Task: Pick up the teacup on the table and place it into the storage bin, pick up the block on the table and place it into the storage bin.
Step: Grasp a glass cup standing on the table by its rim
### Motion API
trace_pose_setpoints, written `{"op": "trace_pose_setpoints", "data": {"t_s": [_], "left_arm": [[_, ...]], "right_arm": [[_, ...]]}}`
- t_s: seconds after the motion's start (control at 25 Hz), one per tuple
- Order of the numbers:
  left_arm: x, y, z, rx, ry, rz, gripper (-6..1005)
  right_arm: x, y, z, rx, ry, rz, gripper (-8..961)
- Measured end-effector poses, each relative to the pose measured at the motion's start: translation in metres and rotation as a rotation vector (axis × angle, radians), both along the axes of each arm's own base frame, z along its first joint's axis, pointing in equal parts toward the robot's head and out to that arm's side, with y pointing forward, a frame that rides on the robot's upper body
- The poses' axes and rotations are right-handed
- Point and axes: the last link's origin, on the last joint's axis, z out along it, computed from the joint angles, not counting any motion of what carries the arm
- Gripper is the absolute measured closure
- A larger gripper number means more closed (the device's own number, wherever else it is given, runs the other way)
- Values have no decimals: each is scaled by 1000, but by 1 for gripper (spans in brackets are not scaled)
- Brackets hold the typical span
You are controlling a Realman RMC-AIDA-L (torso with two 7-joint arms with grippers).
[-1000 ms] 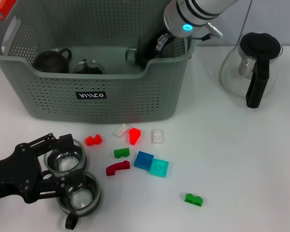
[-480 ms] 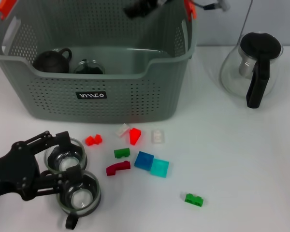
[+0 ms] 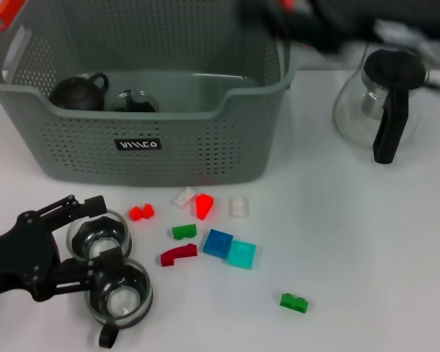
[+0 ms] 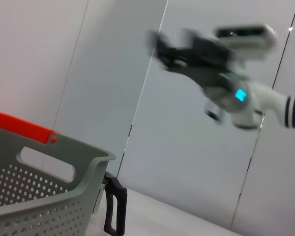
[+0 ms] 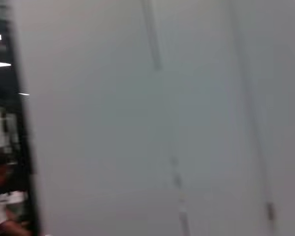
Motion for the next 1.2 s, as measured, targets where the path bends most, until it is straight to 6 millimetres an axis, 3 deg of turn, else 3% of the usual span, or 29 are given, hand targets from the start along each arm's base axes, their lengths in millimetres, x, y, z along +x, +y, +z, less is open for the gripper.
{"op": "trace_pose_setpoints", "data": {"t_s": [0.12,0.28,0.48,0.72,0.96,1.08,1.2], "left_arm": [[0,0,0,1,0,0,109],[-1,1,0,4,4,6,110],[0,5,5,9,6,4,111],[11,31,46,-172,113,179,113],[48,63,95,-363,399,459,114],[63,82,102,-432,533,585,115],[77,99,95,-460,702,641,116]], "right_arm": [[34,-34,6,-3,-19,81,418],[78,-71,-3,-15,-143,108,419],[114,-79,-29,-18,-332,1,419],[111,-70,-49,-54,-443,2,418],[100,-60,-53,-56,-442,26,418],[97,-57,-53,-46,-444,28,418],[96,-57,-53,-50,-439,28,418]]}}
